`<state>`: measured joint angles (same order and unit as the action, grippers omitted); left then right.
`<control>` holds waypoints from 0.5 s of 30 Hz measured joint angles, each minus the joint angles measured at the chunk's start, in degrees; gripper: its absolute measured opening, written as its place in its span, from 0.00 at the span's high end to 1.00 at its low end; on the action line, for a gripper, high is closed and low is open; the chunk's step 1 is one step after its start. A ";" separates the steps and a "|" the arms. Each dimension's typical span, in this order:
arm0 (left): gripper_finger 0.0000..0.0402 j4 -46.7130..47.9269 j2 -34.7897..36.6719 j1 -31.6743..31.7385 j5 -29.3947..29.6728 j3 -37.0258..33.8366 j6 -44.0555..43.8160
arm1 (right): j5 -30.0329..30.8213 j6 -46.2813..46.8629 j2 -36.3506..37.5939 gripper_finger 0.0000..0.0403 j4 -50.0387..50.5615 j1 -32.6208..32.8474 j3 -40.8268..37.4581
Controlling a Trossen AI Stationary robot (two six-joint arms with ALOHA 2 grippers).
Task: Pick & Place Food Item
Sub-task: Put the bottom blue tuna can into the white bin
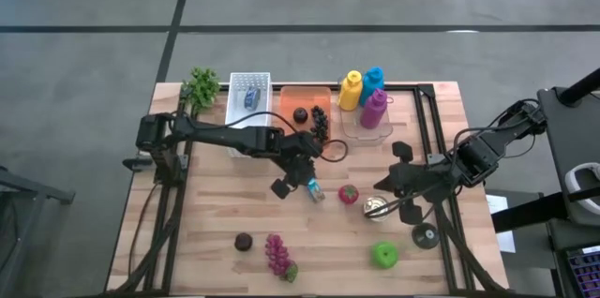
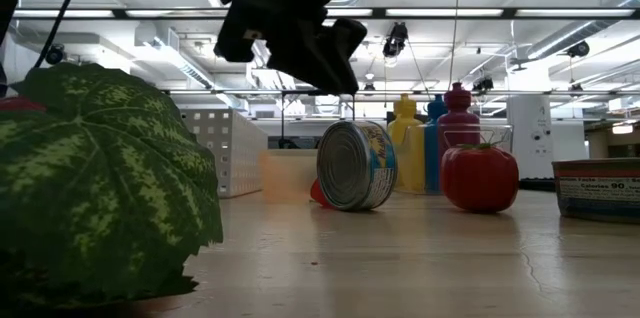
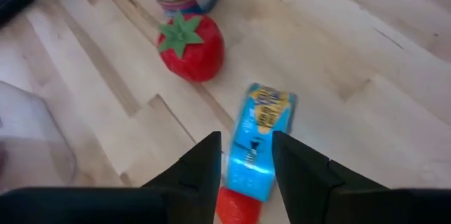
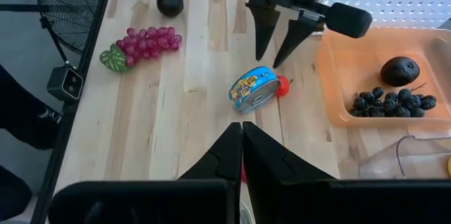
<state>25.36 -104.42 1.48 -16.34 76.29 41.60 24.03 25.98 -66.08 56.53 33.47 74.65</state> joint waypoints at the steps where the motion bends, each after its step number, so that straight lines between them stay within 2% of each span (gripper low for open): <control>1: 0.68 -0.75 0.00 0.01 -0.05 -0.31 0.00 | 0.00 0.00 0.00 0.98 -0.01 0.00 0.00; 8: 0.66 -1.17 -0.33 0.00 -0.27 -0.74 1.01 | 0.00 0.00 0.00 0.98 0.00 0.00 0.00; 15: 0.50 -2.96 -2.12 -0.15 -0.38 -0.74 3.16 | 0.00 0.00 0.00 0.98 -0.01 0.00 0.00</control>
<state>22.40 -106.54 1.34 -16.72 75.55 44.77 24.04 25.98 -66.08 56.52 33.47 74.65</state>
